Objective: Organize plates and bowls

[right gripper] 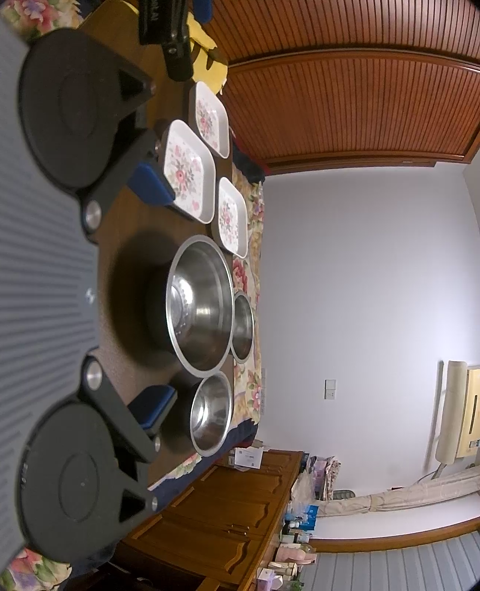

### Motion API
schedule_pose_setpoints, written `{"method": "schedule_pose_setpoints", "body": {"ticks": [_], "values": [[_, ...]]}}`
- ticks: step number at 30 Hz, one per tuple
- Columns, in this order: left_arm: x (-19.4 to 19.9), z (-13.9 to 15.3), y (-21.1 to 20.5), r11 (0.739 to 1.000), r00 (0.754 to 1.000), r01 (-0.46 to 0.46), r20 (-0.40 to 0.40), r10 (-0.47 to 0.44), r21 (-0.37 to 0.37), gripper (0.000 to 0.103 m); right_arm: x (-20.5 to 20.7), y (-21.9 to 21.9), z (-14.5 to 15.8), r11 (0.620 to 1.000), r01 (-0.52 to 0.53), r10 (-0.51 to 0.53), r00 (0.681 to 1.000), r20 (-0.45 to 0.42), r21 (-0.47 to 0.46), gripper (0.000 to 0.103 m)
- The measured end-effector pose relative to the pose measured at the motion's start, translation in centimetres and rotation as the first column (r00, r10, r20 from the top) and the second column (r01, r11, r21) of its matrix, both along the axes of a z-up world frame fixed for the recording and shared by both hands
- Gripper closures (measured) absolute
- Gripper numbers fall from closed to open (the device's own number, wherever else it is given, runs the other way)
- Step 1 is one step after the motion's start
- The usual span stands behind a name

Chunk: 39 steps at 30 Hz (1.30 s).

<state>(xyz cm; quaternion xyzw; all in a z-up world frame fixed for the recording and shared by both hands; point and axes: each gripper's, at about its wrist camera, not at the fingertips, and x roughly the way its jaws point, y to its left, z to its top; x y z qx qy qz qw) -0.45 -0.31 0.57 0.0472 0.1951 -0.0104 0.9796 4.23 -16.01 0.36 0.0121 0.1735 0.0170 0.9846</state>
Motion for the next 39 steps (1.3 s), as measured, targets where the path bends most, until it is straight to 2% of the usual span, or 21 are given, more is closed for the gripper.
{"method": "schedule_pose_setpoints", "body": {"ticks": [39], "values": [[-0.08,0.03,-0.03,1.000,1.000,0.002,0.001,-0.002,0.001,0.000,-0.21,0.10,0.04,1.000,0.001,-0.001,1.000,0.005,-0.008,0.000]]}}
